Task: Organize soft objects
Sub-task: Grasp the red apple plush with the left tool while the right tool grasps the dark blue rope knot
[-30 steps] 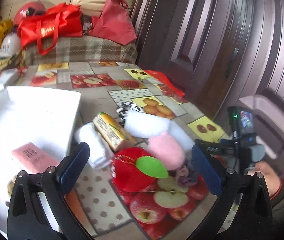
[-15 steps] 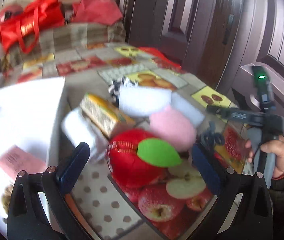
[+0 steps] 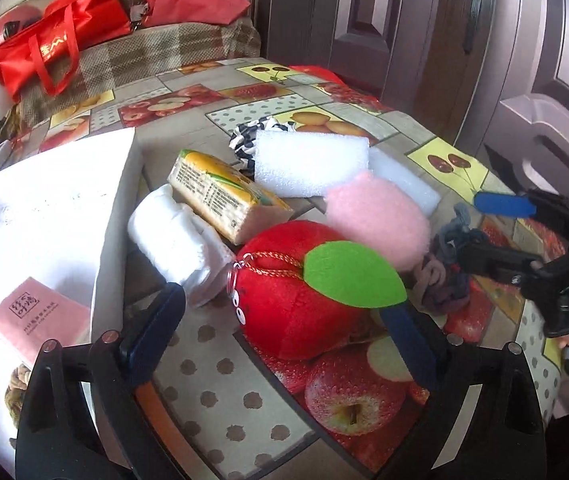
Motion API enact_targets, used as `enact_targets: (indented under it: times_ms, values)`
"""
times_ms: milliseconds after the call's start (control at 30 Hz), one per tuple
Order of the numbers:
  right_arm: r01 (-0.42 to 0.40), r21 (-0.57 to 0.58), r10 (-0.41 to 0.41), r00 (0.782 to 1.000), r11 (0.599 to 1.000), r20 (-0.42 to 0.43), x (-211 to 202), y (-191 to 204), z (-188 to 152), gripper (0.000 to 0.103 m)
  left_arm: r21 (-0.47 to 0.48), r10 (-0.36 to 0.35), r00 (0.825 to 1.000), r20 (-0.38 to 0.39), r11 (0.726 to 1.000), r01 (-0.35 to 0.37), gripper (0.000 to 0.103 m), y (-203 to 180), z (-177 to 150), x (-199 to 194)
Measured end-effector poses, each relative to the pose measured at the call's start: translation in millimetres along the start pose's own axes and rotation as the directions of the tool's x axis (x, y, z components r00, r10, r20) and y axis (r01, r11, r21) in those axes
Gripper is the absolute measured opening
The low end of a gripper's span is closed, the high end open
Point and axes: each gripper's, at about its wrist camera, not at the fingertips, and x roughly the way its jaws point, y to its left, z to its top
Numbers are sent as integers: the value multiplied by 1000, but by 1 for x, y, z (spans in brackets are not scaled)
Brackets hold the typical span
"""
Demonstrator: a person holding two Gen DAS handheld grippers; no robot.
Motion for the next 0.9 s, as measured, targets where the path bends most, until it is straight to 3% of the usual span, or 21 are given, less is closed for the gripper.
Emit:
enact_targets:
  times_ms: [167,200,233,333,400,567,733,900]
  values:
    - [-125,31,128,987,992,-99,31,1,-3,53,37,6,1000,-2,999,-6,92,-8,4,5]
    - [-158,40,161,981,987,-112,33,2,-3,40,44,5,1000,1,999,-5,73,-9,4,5]
    - [-178,34,181,978,983,-105,31,4,-4,32,40,-22,1000,-9,999,22,62,-9,4,7]
    - [-177,14,178,980,984,-91,21,7,-8,24,24,-66,998,1,998,66,61,-4,4,3]
    - [-164,32,166,984,986,-61,11,2,-11,21,17,-62,998,23,998,61,61,-4,3,-2]
    - [-169,76,157,978,983,140,-32,-9,-5,21,6,-60,992,107,998,60,61,-4,3,-19]
    - [-212,37,189,928,977,322,-66,0,7,21,22,-18,974,228,1000,14,61,-6,4,-46]
    - [-229,20,202,893,973,402,-75,13,22,21,-10,29,953,301,1000,-28,61,6,6,-72]
